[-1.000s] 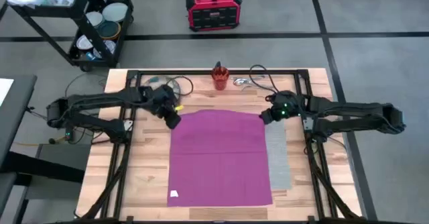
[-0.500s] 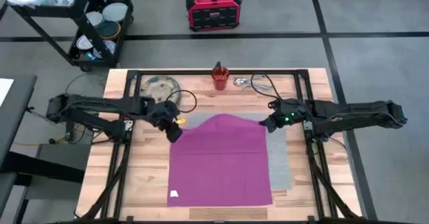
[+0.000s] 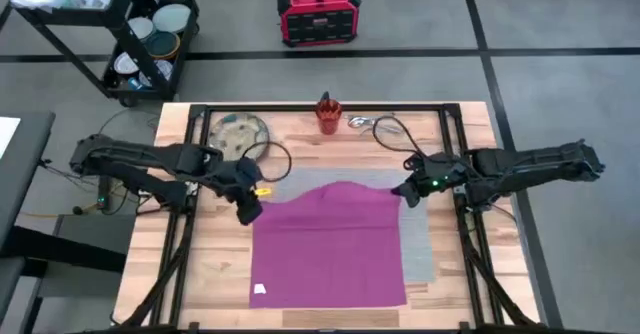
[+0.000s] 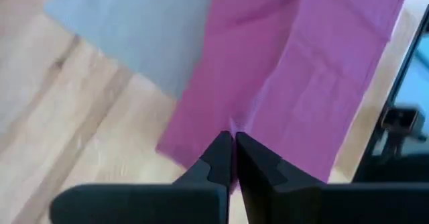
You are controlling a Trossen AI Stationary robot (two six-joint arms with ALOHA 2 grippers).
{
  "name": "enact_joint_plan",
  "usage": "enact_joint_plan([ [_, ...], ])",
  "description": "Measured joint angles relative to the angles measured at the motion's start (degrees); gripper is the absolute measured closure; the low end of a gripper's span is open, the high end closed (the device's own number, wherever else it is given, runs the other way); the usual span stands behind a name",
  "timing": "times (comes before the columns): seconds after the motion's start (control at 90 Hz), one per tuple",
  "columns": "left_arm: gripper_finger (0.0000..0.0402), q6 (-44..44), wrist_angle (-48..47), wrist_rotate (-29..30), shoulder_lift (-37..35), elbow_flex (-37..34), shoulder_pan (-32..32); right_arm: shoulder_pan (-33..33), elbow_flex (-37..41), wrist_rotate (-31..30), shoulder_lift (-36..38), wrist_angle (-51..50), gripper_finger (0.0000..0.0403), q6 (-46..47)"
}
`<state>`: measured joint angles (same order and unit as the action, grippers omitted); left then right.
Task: Set table place
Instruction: Fold the pink table napkin
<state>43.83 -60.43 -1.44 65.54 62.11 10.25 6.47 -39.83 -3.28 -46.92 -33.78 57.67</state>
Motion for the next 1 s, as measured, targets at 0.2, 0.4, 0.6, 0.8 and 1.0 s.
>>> enact_joint_plan([
  [0.2, 0.0402, 4.3, -1.1, -0.2, 0.0, -0.5, 6.8, 5.9, 0.0, -3.0, -0.1, -0.5, 0.0403, 4.6],
  [0.4, 0.0402, 7.5, -0.3, -0.2, 0.1, -0.5, 11.4, 11.9, 0.0, -4.6, -1.2, 0.1, 0.0403, 9.7],
  [0.6, 0.0401, 9.0, 3.0, -0.2, 0.3, -0.5, 14.5, 17.5, 0.0, -6.1, -4.8, 1.6, 0.0403, 14.2],
  [0.8, 0.0401, 9.6, 6.5, -1.5, 3.5, -0.5, 17.7, 21.4, 0.0, -6.1, -9.8, 6.2, 0.0403, 16.8],
  [1.0, 0.0401, 9.3, 10.2, -5.6, 10.2, -0.5, 21.0, 24.8, 0.0, -7.3, -13.5, 10.3, 0.0403, 19.5],
])
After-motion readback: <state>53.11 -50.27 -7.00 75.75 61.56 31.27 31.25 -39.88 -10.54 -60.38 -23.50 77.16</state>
